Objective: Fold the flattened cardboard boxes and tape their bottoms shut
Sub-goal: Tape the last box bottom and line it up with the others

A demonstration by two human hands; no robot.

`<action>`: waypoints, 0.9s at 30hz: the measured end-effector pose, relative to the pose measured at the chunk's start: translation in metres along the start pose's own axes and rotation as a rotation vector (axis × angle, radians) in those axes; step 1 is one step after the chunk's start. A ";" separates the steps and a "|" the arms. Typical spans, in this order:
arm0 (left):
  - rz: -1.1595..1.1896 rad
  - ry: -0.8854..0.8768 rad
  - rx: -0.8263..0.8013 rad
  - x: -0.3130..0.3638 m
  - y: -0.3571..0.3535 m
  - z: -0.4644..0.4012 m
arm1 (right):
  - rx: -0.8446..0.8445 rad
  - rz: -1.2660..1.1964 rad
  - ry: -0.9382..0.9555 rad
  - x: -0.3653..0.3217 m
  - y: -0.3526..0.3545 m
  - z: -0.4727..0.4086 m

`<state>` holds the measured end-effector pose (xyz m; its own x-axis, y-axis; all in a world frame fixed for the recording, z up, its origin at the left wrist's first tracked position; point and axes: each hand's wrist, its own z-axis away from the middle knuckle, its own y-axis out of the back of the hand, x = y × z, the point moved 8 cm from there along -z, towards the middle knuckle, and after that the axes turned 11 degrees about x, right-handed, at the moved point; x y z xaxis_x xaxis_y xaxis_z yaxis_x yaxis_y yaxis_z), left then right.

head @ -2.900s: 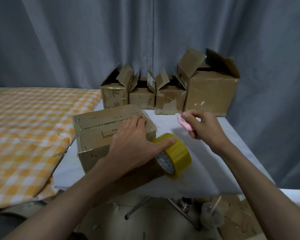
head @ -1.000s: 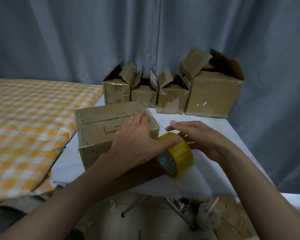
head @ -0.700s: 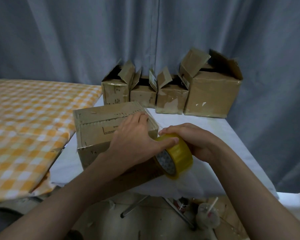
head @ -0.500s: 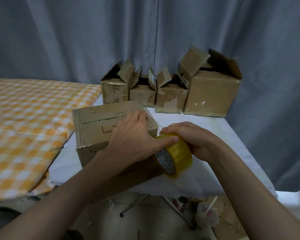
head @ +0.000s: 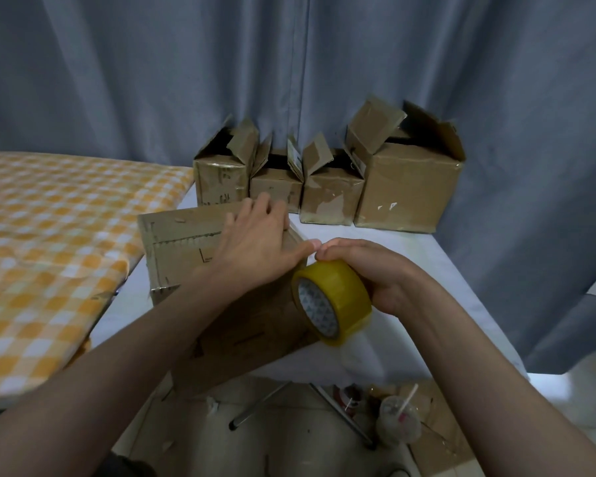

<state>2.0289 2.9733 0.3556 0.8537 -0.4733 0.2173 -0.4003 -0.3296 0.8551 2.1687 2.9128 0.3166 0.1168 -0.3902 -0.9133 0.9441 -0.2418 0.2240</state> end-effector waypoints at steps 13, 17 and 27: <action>-0.045 -0.078 0.059 0.007 0.002 0.012 | 0.147 0.066 -0.026 0.004 0.004 0.010; -0.072 -0.100 0.065 0.008 0.002 0.013 | 0.172 0.016 -0.014 0.006 0.004 0.008; -0.064 -0.133 0.085 0.006 0.000 0.013 | 0.197 0.027 0.013 0.006 0.007 0.004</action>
<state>2.0299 2.9599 0.3505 0.8289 -0.5513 0.0944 -0.3782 -0.4281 0.8208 2.1752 2.9053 0.3139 0.1463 -0.3880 -0.9100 0.8622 -0.4009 0.3096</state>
